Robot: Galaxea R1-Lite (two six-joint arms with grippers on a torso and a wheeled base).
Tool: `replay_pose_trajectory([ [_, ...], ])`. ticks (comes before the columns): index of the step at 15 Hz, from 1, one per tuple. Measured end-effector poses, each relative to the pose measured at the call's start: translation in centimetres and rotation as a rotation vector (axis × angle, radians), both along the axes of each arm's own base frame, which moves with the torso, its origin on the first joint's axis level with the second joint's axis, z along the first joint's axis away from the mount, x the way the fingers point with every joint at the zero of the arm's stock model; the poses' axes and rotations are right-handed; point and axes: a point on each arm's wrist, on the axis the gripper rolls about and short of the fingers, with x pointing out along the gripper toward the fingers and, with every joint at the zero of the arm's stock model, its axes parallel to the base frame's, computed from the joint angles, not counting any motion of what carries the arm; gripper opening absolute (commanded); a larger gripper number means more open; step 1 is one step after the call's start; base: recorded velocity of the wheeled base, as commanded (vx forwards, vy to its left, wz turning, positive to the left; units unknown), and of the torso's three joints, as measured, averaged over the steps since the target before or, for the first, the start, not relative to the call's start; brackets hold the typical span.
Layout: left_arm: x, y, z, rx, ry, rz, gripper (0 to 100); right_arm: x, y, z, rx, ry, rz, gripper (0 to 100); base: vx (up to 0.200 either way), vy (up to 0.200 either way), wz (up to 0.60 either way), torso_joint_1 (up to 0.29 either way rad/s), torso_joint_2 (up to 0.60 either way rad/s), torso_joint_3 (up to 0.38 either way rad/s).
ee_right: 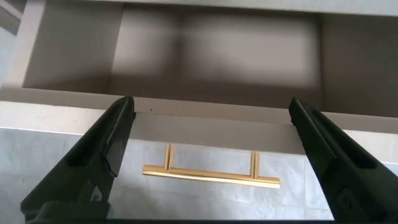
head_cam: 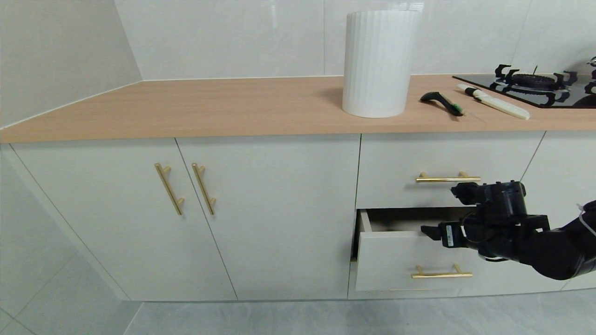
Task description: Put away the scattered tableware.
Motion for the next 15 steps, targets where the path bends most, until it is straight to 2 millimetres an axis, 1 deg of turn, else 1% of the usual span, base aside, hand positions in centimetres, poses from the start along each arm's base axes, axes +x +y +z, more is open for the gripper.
replay_pose_trajectory([
  [6,0.0,0.0,0.0,0.0,0.0,0.0,100,-2.3,-0.5,0.9,-0.075,0.168,0.05,100,0.0,0.0,0.0,0.0,0.0,0.0],
  [9,0.0,0.0,0.0,0.0,0.0,0.0,100,-3.2,-0.7,1.2,-0.106,0.257,0.059,100,0.0,0.0,0.0,0.0,0.0,0.0],
  [12,0.0,0.0,0.0,0.0,0.001,0.0,100,-4.7,-0.9,1.6,-0.166,0.413,0.111,100,0.0,0.0,0.0,0.0,0.0,0.0],
  [15,0.0,0.0,0.0,0.0,0.0,0.0,100,-5.7,-1.1,1.9,-0.202,0.496,0.189,100,0.0,0.0,0.0,0.0,0.0,0.0],
])
